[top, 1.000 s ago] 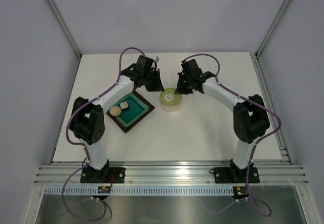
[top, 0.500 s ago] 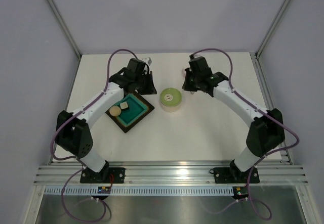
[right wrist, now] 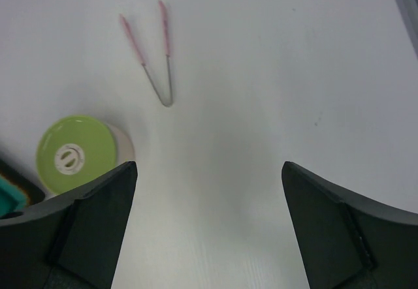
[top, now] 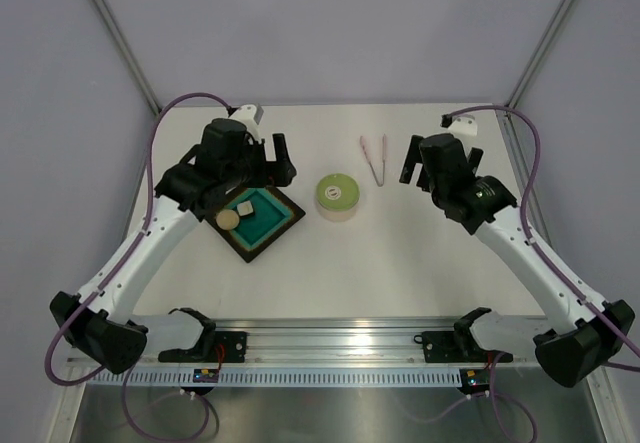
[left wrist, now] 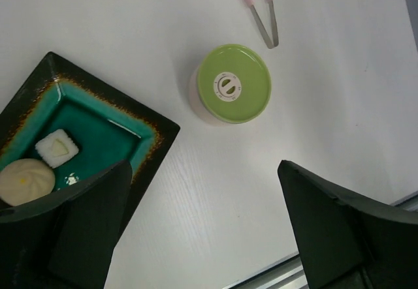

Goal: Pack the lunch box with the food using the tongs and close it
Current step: Reset both arms

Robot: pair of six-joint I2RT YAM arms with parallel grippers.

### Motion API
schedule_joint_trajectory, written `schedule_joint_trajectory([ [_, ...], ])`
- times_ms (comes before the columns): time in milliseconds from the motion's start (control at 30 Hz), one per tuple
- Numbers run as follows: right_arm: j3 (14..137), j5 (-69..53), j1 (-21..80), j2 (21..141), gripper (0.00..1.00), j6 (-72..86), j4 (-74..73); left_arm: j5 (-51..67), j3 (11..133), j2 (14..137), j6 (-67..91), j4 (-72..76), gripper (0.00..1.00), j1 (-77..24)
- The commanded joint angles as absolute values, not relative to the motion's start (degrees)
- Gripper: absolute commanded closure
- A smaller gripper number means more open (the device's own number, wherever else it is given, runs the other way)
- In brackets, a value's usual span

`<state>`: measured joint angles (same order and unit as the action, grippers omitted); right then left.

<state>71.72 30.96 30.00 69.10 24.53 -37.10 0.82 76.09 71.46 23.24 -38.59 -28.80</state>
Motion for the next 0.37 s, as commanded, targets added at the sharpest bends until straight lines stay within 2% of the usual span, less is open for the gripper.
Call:
schedule_joint_trajectory([
  [0, 69.53, 40.60, 30.23, 63.47, 0.00, 27.86, -43.23, -6.06, 80.15, 68.91, 21.53, -41.22, 0.01, -28.56],
  [167, 65.75, 39.73, 30.23, 58.02, 0.01, 26.54, -44.30, -6.95, 81.30, 67.67, 23.63, -40.52, 0.01, -28.48],
  [333, 65.48, 41.04, 30.23, 57.39, 0.00, 28.47, -46.93, -5.01, 81.65, 68.64, 24.52, -39.73, 0.01, -28.39],
])
